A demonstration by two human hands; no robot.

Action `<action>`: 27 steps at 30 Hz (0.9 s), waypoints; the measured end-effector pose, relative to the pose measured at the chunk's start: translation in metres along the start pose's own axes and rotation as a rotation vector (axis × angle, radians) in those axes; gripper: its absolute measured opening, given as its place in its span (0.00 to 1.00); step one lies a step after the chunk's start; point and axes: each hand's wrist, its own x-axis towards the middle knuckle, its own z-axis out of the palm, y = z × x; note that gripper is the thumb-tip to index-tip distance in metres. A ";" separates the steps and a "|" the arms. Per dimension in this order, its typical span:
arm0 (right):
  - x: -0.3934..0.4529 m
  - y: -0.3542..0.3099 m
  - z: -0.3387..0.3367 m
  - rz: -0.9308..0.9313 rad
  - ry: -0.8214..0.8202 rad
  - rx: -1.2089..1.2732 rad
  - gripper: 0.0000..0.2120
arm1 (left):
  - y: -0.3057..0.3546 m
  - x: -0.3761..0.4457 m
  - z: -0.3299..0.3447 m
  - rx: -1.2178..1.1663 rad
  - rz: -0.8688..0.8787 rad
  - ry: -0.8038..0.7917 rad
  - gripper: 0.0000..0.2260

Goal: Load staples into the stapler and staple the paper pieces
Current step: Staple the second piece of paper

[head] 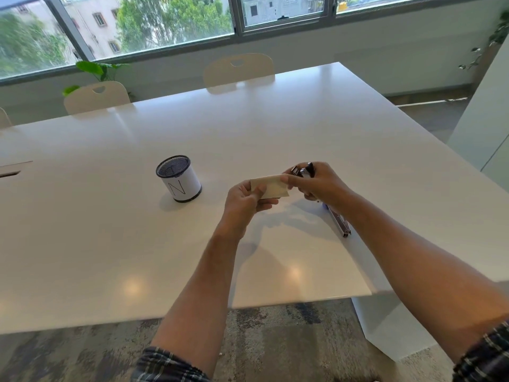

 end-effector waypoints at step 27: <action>-0.004 0.008 0.028 -0.052 -0.074 0.116 0.18 | 0.004 0.003 0.010 -0.268 0.027 0.299 0.02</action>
